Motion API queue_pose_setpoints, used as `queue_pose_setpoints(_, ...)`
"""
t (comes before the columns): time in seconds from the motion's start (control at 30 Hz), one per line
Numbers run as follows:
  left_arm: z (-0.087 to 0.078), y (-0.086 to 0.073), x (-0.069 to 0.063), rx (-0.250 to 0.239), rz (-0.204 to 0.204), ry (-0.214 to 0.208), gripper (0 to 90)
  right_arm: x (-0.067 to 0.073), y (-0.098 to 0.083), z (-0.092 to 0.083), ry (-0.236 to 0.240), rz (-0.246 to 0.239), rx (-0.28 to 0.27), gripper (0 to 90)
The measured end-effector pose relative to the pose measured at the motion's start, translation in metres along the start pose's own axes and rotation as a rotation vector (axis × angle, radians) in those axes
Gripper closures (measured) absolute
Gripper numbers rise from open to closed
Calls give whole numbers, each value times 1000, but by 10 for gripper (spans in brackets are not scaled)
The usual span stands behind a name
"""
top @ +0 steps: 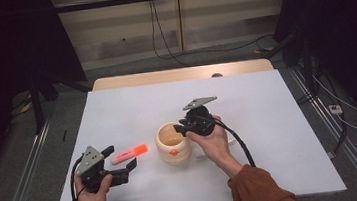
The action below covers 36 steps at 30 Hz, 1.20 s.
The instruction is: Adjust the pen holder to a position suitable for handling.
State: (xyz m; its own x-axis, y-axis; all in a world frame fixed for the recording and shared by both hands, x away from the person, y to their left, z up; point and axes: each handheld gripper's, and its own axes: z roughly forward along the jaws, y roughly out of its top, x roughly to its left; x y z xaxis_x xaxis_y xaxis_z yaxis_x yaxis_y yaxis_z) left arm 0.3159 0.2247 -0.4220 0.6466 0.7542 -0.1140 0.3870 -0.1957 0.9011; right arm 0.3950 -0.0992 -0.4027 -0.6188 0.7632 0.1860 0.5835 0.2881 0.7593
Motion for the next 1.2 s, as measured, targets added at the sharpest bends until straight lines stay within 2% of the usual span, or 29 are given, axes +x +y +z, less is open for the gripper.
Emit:
queue_pose_setpoints(0.2,0,0,0,1,-3,1,66,-2,0,0,22,-6,-7,673)
queue_pose_setpoints(0.37,1,-1,1,2,-4,1,66,-3,0,-4,50,-27,-42,586)
queue_pose_setpoints(0.47,1,-1,1,6,-5,2,66,-3,0,-9,64,-53,-82,467)
queue_pose_setpoints(0.57,2,-1,2,11,-3,1,66,-3,0,-11,30,-72,-89,306)
queue_pose_setpoints(0.6,2,-1,2,10,-4,1,66,-3,0,-12,35,-77,-97,262)
queue_pose_setpoints(0.73,2,-1,1,10,-2,2,66,-7,0,-18,47,-84,-124,165)
queue_pose_setpoints(0.87,2,-1,1,7,-1,1,66,-14,-4,-23,28,-80,-126,117)
queue_pose_setpoints(1.0,2,-1,1,7,3,2,66,-19,-5,-29,18,-101,-118,84)
queue_pose_setpoints(1.2,2,-1,1,9,-3,3,66,-26,-12,-40,30,-90,-143,70)
